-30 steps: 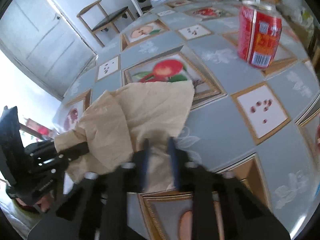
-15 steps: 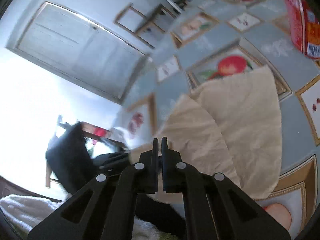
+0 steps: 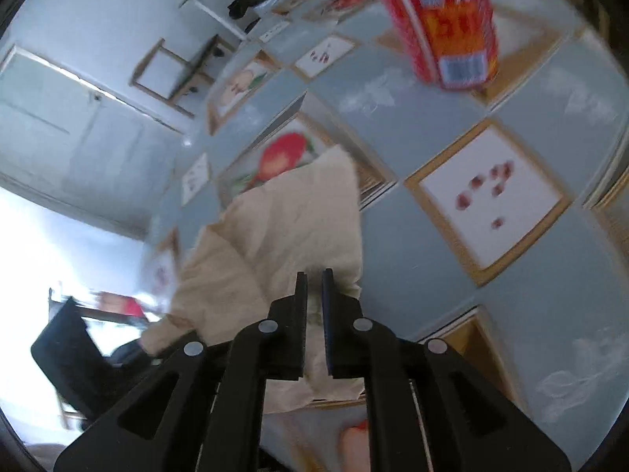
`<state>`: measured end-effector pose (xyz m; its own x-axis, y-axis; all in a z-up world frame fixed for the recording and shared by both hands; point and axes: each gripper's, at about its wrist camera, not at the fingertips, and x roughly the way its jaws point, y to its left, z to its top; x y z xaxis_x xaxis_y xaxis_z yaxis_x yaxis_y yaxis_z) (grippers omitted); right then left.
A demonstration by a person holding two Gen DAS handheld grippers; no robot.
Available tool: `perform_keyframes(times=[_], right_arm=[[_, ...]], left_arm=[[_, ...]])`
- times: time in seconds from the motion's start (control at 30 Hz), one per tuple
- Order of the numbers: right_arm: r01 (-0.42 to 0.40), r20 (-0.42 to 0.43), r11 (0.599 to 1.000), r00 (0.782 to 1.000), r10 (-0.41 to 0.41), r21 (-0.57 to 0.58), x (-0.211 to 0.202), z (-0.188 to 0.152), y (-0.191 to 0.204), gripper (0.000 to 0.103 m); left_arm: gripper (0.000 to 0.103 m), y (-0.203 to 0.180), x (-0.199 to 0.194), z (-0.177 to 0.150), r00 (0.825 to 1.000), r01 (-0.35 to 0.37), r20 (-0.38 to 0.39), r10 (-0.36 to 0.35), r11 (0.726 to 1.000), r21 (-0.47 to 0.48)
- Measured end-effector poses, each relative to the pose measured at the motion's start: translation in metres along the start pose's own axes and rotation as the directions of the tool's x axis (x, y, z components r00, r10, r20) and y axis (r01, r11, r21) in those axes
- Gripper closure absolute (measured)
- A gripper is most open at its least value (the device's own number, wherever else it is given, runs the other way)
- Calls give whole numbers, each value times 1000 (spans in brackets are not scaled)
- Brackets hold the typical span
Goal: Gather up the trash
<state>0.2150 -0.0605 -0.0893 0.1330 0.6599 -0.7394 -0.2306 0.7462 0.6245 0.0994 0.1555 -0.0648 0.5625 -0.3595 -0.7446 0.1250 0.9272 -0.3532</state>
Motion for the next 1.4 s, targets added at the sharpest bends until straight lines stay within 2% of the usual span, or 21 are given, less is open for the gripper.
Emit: perform_keyframes(times=[0.07,0.17,0.3,0.43,0.63,0.73,0.9,1.0,1.13,1.2,1.3,1.4], right_arm=[[-95,-54,995,994,96,29,13,-2,2,95],[-189,-106,981,976,192,44,28,-9,11,95],[-258,-148,966,955,259,23,35,-11,28,95],[-253,-189,967,951,245,-17,48,-12,45,95],[-193,-237,979,956,172,-71,62,-6,56,95],[-185,-261,978,953,155,-95,72,0,63,95],[-146,-283,978,954,98,-152,75,5,71,96],[-128,-290,978,954,76,-165,76,7,73,98],[-127,-294,979,953,74,-163,73,7,68,99],[-127,-294,979,953,75,-161,74,8,68,99],[-122,-293,978,954,69,-167,74,8,70,99],[-120,-292,978,954,67,-168,77,9,72,99]], left_arm=[[102,-1,0,1,1000,-1,0,1,1000,2],[102,-2,0,1,1000,-1,1,1,1000,5],[102,-3,2,1,1000,6,-1,-6,1000,10],[102,-7,4,1,1000,20,-1,-20,1000,21],[102,-9,5,-1,999,48,6,-48,998,38],[92,-11,2,-4,998,67,7,-68,996,67],[70,-16,-7,-10,996,92,12,-94,990,108],[64,-17,-20,-17,993,115,16,-119,984,138],[61,-13,-40,-28,978,203,24,-209,967,156],[61,-15,-44,-33,978,198,22,-205,962,187],[62,-19,-43,-39,987,150,14,-158,961,230],[63,-20,-45,-39,989,127,45,-142,961,246]])
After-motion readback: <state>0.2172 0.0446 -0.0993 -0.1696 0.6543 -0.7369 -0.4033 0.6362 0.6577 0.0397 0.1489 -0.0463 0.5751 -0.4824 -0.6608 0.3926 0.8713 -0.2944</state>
